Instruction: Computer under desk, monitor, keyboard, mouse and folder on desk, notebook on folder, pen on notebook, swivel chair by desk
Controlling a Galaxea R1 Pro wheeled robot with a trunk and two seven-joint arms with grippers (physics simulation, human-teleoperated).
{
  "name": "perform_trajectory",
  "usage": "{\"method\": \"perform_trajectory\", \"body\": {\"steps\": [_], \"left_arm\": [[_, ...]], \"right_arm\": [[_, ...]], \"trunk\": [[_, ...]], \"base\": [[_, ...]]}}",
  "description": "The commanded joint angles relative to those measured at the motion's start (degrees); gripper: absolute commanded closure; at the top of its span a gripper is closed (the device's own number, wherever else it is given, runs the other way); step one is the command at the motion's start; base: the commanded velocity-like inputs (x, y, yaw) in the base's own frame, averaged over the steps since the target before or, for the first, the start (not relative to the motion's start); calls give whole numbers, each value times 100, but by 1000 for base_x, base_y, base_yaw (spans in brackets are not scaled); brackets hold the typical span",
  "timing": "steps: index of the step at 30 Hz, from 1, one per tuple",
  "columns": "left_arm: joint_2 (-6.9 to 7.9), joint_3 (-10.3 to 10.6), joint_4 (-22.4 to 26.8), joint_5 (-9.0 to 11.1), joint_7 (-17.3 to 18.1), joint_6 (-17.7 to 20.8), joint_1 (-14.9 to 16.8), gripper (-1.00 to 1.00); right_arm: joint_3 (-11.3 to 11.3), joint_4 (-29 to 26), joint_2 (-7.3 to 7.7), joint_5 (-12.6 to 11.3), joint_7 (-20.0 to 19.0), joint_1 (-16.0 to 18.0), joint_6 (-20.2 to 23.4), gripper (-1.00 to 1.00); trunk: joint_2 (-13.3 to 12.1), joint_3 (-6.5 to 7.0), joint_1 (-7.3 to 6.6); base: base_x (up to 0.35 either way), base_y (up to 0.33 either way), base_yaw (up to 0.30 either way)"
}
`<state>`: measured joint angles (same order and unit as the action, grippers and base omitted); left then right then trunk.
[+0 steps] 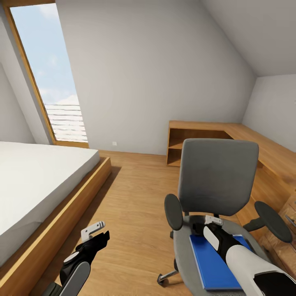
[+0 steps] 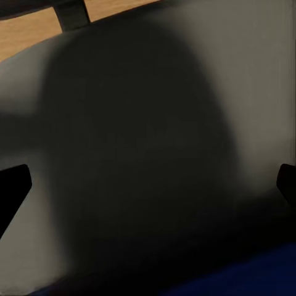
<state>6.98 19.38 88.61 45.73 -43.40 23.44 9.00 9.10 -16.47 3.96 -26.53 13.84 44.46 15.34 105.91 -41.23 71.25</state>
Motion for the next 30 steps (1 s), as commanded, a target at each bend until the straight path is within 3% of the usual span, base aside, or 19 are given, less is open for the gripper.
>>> {"method": "perform_trajectory", "body": {"steps": [1,20,30], "left_arm": [[7,12,8,32,-46,12,6,-100],[5,14,8,32,-46,12,6,-100],[7,14,8,32,-46,15,6,-100]], "right_arm": [[48,-14,4,-45,38,1,33,-100],[57,-14,-9,-46,40,1,30,-100],[57,-14,-11,-33,40,1,30,-100]], "trunk": [[3,-6,-1],[3,-6,-1],[3,-6,-1]], "base": [[-10,0,0],[-173,0,0],[-59,0,0]]}}
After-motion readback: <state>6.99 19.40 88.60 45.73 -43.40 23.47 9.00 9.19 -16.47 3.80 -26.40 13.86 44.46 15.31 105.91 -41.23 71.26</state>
